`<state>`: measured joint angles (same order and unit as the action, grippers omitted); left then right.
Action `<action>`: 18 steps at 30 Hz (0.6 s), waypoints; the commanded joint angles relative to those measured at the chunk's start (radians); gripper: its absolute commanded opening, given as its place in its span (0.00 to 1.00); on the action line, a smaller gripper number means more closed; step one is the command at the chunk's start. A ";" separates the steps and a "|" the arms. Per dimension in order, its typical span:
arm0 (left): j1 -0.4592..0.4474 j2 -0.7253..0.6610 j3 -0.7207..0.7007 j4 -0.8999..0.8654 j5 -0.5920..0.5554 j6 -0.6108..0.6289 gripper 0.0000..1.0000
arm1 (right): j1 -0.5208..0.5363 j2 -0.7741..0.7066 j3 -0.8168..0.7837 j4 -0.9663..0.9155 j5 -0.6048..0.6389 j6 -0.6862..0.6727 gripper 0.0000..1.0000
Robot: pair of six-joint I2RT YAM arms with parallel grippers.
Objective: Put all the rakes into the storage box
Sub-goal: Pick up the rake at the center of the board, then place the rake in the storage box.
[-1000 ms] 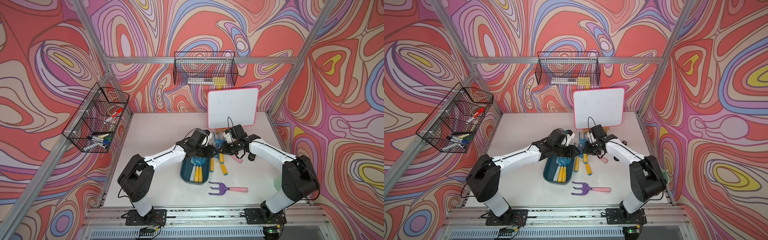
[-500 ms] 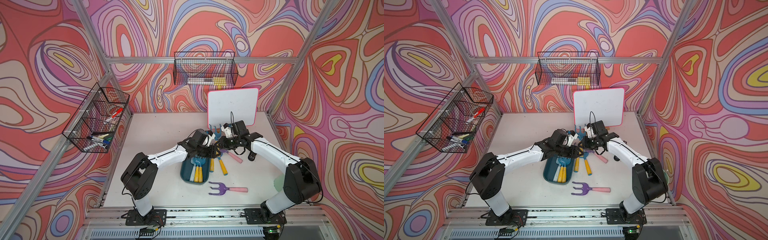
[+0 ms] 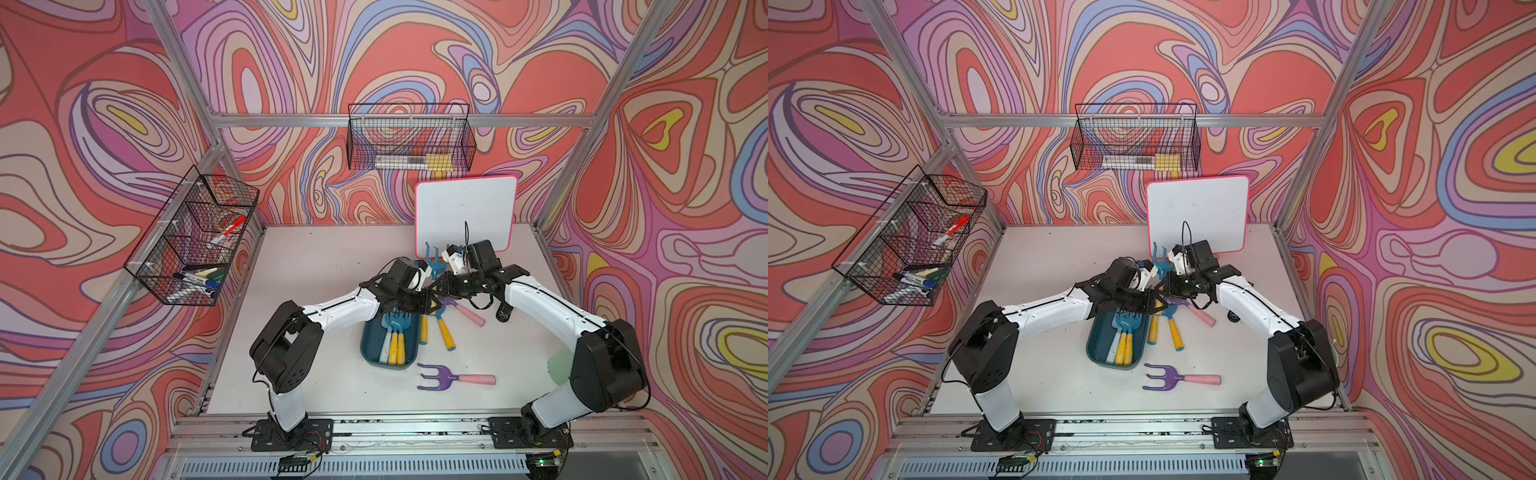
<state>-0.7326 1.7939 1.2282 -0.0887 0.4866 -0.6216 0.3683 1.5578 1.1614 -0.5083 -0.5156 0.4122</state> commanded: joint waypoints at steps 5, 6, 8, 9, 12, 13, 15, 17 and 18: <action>-0.001 -0.169 -0.138 -0.064 -0.064 0.003 0.00 | 0.005 -0.036 0.002 -0.016 0.082 -0.008 0.50; -0.001 -0.196 -0.164 -0.072 -0.077 0.001 0.00 | 0.005 -0.044 -0.011 -0.013 0.111 -0.006 0.51; 0.001 -0.244 -0.214 -0.084 -0.095 0.000 0.00 | 0.006 -0.052 -0.036 -0.001 0.140 -0.003 0.51; 0.001 -0.265 -0.238 -0.090 -0.103 0.000 0.00 | 0.005 -0.054 -0.049 0.005 0.139 0.001 0.51; 0.001 -0.310 -0.302 -0.115 -0.121 -0.008 0.00 | 0.006 -0.049 -0.068 0.008 0.126 0.007 0.51; 0.000 -0.323 -0.327 -0.117 -0.126 -0.015 0.00 | 0.006 -0.045 -0.068 0.007 0.129 0.006 0.51; 0.001 -0.350 -0.373 -0.107 -0.141 -0.029 0.00 | 0.005 -0.045 -0.068 0.003 0.131 0.001 0.51; 0.001 -0.364 -0.404 -0.097 -0.152 -0.035 0.00 | 0.005 -0.045 -0.068 0.006 0.130 0.000 0.51; 0.001 -0.363 -0.413 -0.096 -0.152 -0.036 0.00 | 0.005 -0.043 -0.068 0.006 0.128 -0.001 0.51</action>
<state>-0.7334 1.4475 0.8387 -0.1761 0.3653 -0.6468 0.3725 1.5131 1.1038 -0.5114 -0.4076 0.4126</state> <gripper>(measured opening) 0.279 0.510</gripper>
